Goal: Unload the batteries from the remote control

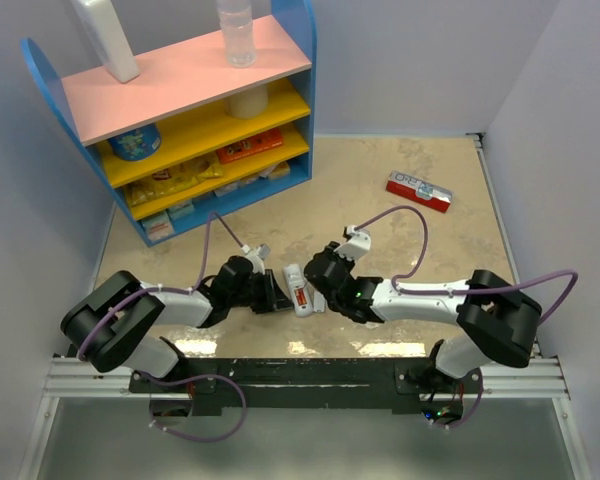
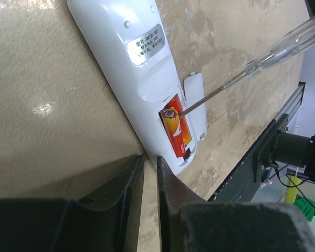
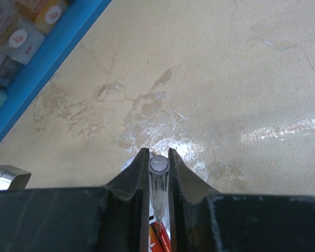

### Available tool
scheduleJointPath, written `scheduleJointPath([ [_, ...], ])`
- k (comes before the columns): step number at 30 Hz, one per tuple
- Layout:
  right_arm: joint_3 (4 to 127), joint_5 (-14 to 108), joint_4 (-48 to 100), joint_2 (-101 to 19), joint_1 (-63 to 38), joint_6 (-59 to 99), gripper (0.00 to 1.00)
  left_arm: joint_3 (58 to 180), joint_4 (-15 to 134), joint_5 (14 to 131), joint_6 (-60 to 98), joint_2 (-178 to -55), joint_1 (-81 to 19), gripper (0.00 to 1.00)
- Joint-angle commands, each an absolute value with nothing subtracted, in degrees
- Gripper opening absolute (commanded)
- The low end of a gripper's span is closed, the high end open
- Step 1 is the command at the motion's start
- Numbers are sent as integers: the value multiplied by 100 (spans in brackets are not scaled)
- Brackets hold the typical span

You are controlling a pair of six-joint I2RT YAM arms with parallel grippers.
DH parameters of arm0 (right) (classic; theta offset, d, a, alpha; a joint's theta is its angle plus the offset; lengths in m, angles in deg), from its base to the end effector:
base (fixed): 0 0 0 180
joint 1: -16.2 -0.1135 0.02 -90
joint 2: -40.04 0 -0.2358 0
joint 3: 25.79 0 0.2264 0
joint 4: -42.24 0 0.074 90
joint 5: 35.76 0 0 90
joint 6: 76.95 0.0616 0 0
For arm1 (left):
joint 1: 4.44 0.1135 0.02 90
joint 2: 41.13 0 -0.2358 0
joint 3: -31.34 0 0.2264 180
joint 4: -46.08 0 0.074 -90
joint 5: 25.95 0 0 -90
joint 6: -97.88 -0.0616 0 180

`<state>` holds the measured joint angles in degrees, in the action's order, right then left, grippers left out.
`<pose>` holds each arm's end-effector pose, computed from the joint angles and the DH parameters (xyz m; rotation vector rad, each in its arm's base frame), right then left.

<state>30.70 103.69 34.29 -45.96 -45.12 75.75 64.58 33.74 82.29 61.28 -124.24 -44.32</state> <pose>0.1808 0.2329 0.1678 0.4674 1.9474 0.4291 0.1739 -0.1704 0.0938 -0.0971 2.4865 -1.1622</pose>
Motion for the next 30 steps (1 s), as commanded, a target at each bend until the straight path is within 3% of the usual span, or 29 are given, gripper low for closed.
scheduleJointPath([
  [1,2747,9793,3653,-4373,-4436,7958,0,6666,3736,7865,5859,-12691,-4487,21],
  [30,1709,7244,5482,-4680,-3047,7686,0,7000,4202,7504,5639,-12902,-4487,22],
])
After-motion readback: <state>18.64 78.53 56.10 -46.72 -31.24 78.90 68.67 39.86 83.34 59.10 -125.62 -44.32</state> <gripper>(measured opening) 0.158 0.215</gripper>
